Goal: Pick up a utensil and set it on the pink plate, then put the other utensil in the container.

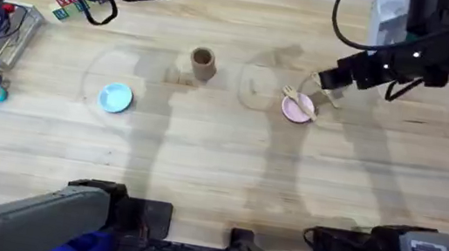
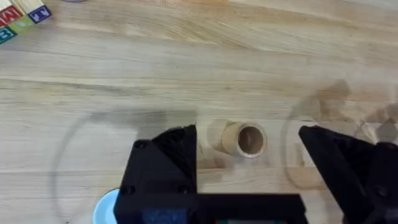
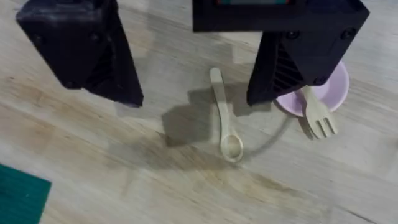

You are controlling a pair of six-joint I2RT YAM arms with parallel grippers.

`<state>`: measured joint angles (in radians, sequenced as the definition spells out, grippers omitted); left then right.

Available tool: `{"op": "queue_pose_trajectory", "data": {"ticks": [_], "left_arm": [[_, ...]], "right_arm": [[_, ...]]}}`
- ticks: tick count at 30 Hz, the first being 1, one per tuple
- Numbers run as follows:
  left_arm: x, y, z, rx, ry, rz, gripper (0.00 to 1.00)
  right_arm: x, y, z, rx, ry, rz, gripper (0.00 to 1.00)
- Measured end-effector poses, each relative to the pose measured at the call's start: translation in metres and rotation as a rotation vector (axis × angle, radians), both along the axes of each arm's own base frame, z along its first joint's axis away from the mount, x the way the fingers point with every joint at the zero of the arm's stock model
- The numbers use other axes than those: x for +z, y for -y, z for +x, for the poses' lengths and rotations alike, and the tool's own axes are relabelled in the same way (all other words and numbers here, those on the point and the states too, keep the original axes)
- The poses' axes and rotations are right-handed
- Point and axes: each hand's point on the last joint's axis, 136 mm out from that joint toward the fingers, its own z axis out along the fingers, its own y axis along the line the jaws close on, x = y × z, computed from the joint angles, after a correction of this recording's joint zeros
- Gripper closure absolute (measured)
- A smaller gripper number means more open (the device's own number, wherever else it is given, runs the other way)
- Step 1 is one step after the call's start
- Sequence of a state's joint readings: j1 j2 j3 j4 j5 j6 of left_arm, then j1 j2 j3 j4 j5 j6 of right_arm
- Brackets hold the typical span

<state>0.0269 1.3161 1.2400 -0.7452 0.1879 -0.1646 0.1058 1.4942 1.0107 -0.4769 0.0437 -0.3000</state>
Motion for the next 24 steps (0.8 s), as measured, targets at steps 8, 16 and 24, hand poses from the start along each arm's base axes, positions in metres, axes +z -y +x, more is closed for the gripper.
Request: {"op": "queue_pose_trajectory", "data": {"ticks": [8, 16, 24], "left_arm": [[0.0, 0.0, 0.0, 0.0, 0.0, 0.0, 0.008], [0.0, 0.0, 0.0, 0.0, 0.0, 0.0, 0.007], [0.0, 0.0, 0.0, 0.0, 0.0, 0.0, 0.007]], "right_arm": [[-0.029, -0.011, 0.009, 0.026, -0.042, 0.001, 0.005], [-0.059, -0.016, 0.007, 0.04, -0.124, -0.002, 0.006], [-0.061, -0.018, 0.007, 0.044, -0.135, 0.006, 0.049]]}}
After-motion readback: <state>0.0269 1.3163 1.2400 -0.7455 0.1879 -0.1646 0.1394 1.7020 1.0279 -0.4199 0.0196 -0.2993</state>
